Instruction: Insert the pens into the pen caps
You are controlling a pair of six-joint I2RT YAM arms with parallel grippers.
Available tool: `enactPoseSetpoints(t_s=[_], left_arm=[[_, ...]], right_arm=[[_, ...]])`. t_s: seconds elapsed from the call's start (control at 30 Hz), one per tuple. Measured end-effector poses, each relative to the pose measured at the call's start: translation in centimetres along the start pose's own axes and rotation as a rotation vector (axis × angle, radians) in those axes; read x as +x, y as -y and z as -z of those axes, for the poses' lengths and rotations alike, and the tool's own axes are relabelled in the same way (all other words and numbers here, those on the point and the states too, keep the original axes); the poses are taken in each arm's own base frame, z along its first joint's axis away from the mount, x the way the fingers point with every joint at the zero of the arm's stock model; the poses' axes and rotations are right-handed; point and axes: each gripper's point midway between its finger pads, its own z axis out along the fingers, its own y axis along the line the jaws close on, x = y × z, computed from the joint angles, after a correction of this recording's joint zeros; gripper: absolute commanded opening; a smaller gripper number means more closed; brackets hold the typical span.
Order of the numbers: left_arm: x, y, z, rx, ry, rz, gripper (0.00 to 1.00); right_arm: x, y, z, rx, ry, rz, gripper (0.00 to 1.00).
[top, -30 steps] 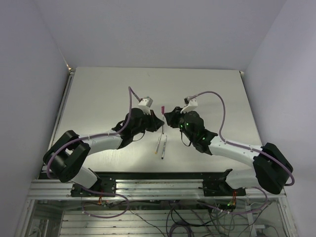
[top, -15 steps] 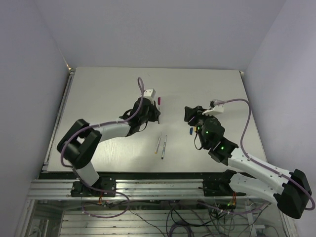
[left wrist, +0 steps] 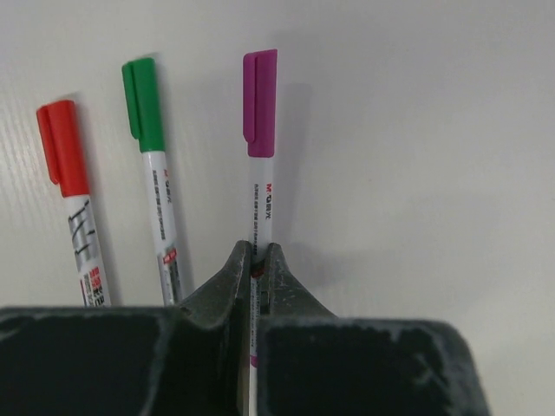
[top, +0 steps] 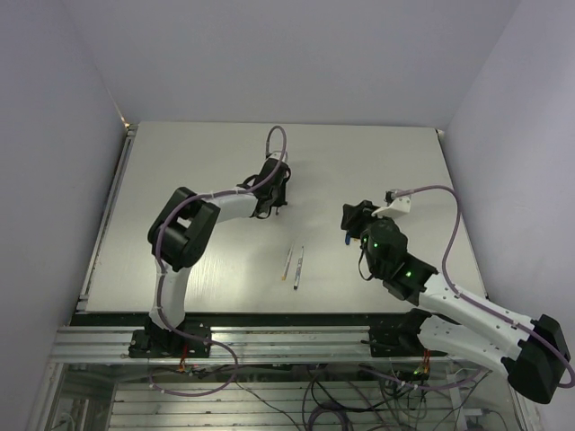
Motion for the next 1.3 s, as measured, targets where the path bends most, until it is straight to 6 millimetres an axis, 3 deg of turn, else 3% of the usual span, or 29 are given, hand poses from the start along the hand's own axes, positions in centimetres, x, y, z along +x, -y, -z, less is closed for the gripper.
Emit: enactPoseSetpoints(t_s=[0.17,0.53,0.83,1.03,1.2,1.3], left_arm=[[-0.4,-0.7,-1.2,-0.044,-0.015,-0.011,0.09],[-0.2,-1.4,-1.9,-0.085,-0.033,0.000,0.35],[-0.2,-1.5,-1.7,-0.094,-0.041,0.003,0.38],[-2.0,-1.2,-0.2,-0.087,-0.009,0.007,0.39],[-4.2,-1.0,2.8,-0.063,0.048,0.026,0.40],[-4.0,-0.9,4.4,-0.040,0.056,0.035,0.41]], right_arm=[[0.7,0.3,0.0,0.011,-0.019,0.005,0.43],[2.0,0.6,-0.4,0.029,-0.048,0.023,0.43],[2.5,0.8,-0.5,0.035,-0.057,0.030,0.43],[2.6,0.9,-0.5,0.036,-0.058,0.032,0.43],[2.8,1.0,-0.6,0.042,-0.061,0.037,0.43],[3.1,1.3,-0.8,0.063,-0.066,0.042,0.43]])
